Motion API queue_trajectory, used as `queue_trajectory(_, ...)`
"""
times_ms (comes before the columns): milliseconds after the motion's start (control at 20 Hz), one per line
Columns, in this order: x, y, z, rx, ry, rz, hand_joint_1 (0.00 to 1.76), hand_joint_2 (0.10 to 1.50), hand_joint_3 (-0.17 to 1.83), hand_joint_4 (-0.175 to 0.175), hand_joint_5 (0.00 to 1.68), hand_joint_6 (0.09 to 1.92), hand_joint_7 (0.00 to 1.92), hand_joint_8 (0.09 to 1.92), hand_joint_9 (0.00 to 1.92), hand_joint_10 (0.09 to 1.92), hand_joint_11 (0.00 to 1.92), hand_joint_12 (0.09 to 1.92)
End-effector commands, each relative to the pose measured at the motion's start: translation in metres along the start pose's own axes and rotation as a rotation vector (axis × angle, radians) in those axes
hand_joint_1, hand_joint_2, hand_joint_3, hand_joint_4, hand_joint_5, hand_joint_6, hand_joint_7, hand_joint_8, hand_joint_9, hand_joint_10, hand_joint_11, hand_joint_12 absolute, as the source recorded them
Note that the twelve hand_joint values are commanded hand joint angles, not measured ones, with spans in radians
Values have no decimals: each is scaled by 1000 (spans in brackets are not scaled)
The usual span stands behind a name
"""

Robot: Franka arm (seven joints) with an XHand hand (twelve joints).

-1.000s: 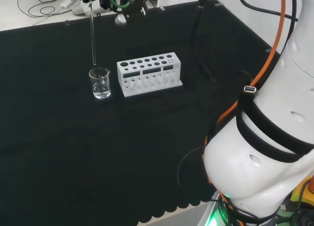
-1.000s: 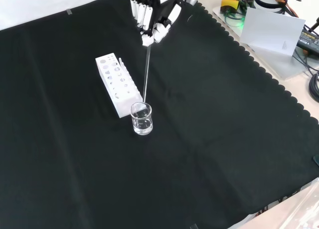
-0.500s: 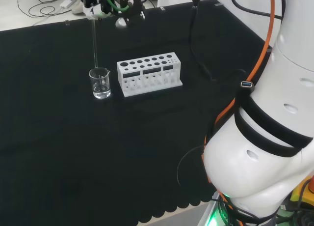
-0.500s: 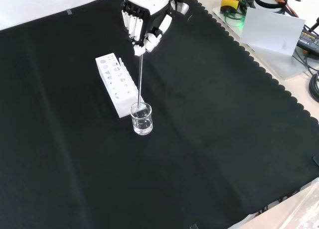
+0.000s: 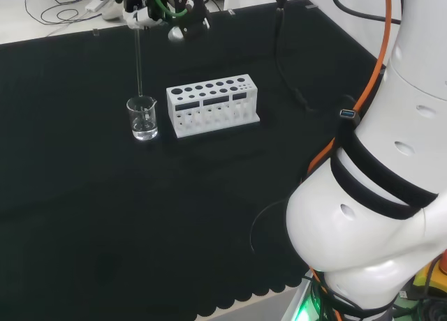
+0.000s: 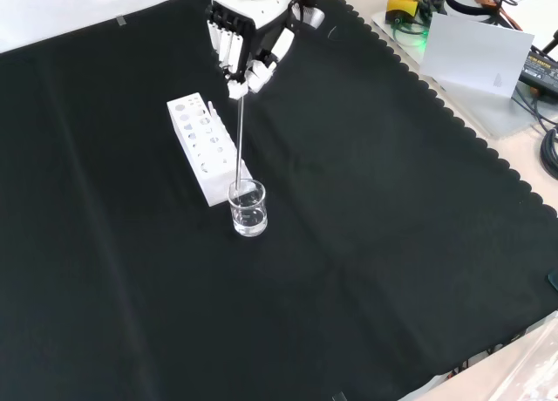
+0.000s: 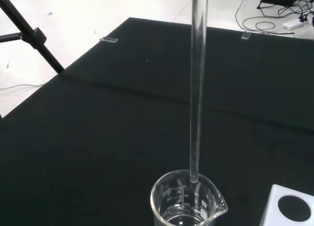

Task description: Stir in the beaker to the left of the white test tube rack with the glass rod.

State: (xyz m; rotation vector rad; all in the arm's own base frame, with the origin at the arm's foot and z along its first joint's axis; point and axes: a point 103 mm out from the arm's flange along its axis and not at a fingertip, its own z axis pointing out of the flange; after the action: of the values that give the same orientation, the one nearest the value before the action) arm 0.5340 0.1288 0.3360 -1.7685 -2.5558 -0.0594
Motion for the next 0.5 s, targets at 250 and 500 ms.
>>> queue_trajectory(250,1,0,41,20,-10,-15,1313,1097,-175,-175,1275,234,1237,893,1599,838,1603,738)
queue_trajectory(500,3,2,55,31,-15,-25,1313,1097,-175,-175,1275,233,1237,892,1600,838,1603,739)
